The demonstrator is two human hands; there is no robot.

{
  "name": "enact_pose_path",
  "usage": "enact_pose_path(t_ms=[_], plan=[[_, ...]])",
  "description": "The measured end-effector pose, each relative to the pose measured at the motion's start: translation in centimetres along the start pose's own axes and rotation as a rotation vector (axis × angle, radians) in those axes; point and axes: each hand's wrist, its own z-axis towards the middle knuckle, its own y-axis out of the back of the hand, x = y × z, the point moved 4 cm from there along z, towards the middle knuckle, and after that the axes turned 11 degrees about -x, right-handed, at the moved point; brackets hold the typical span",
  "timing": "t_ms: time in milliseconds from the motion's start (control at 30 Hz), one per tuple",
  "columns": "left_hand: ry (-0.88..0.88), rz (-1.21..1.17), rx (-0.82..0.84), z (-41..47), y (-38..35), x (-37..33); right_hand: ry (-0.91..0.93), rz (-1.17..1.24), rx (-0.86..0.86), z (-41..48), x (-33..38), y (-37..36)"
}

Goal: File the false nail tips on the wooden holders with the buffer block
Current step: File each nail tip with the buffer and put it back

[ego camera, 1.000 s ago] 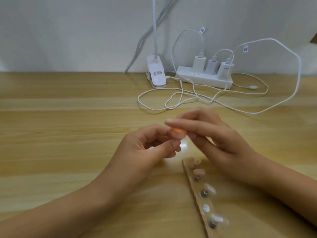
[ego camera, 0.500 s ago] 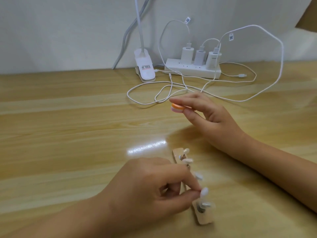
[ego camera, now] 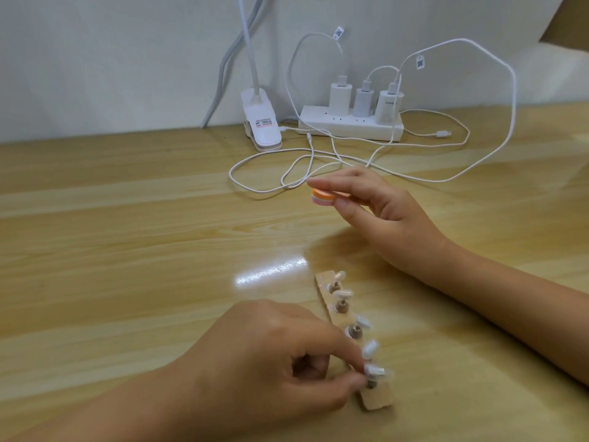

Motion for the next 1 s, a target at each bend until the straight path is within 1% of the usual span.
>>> enact_pose_path(t_ms=[133, 233, 300, 367, 433, 467, 500, 533, 567, 633, 667, 700, 733, 767, 833, 933, 1000], plan=[[0.083, 0.034, -0.015, -0.2, -0.7, -0.2, 0.008, -0.009, 0.006, 0.0, -0.2, 0.0], [0.05, 0.097, -0.037, -0.1, -0.9, -0.4, 0.0, -0.014, 0.008, 0.0, 0.0, 0.0], [-0.075, 0.194, -0.104, -0.1, -0.7, -0.8, -0.023, -0.002, -0.003, 0.1, 0.1, 0.0], [-0.268, 0.348, -0.165, -0.2, -0.6, -1.7, -0.086, 0.038, -0.055, 0.3, -0.1, 0.4], [-0.438, 0.48, -0.209, -0.4, -0.2, -2.6, -0.195, 0.176, -0.132, 0.6, -0.6, 0.9], [-0.475, 0.466, -0.221, -0.5, 0.1, -2.8, -0.256, 0.271, -0.16, 0.8, -0.9, 1.1], [-0.462, 0.374, -0.234, -0.5, 0.5, -2.8, -0.327, 0.384, -0.176, 1.0, -1.3, 1.3], [-0.382, 0.19, -0.256, -0.3, 1.0, -2.4, -0.407, 0.513, -0.181, 1.1, -1.7, 1.3], [-0.244, -0.031, -0.294, 0.1, 1.6, -1.8, -0.49, 0.635, -0.175, 1.2, -1.9, 1.3], [0.156, -0.44, -0.391, 1.0, 2.4, 0.2, -0.622, 0.792, -0.13, 1.3, -2.1, 0.9], [0.34, -0.602, -0.443, 1.1, 2.3, 1.4, -0.655, 0.818, -0.096, 1.3, -2.1, 0.6], [0.477, -0.699, -0.495, 1.1, 2.2, 2.6, -0.663, 0.81, -0.062, 1.1, -1.9, 0.4], [0.555, -0.736, -0.531, 1.3, 2.2, 3.5, -0.648, 0.768, -0.036, 1.0, -1.8, 0.2], [0.59, -0.74, -0.538, 1.4, 2.3, 4.0, -0.604, 0.696, -0.015, 0.8, -1.6, 0.2], [0.606, -0.728, -0.525, 1.7, 2.5, 4.4, -0.434, 0.52, -0.011, 0.5, -0.6, 0.2], [0.602, -0.712, -0.508, 1.7, 2.3, 4.6, -0.067, 0.374, -0.044, 0.1, 2.2, 0.3], [0.609, -0.717, -0.516, 1.6, 2.3, 4.7, 0.165, 0.162, 0.028, -0.6, 3.2, -0.2]])
